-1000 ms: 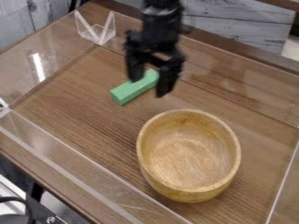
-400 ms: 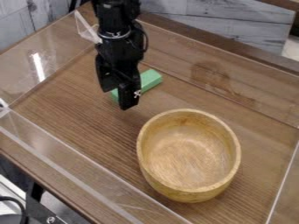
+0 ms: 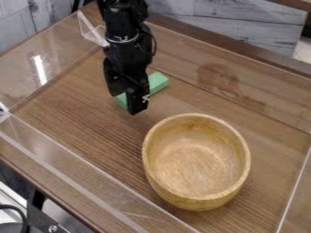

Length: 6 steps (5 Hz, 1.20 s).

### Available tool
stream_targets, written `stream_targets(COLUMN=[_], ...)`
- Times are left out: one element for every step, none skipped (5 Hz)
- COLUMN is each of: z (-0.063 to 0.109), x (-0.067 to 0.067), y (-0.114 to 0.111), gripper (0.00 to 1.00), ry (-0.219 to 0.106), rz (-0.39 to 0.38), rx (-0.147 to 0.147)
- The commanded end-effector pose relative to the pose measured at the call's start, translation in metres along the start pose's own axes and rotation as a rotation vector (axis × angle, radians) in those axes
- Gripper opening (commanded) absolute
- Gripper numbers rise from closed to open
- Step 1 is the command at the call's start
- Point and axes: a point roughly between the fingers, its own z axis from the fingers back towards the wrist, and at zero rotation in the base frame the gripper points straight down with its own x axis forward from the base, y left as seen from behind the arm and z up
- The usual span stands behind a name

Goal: Put the green block in the brown bowl

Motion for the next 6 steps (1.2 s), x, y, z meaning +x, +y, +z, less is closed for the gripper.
stream_targets(z=[0.013,0.011,0.009,0.007,0.004,0.002], x=[0.012,0.015,0.017,0.018,0.019,0.02], y=[0.011,0.013,0.015,0.017,0.018,0.02], gripper=[1.0,1.0,1.0,1.0,1.0,1.0], ry=[-0.061,-0.069,-0.075,-0.08,-0.084,-0.088], rz=[0.005,0.004,0.006,0.01,0.013,0.017], rx=[0.034,0.032,0.028,0.022,0.016,0.01])
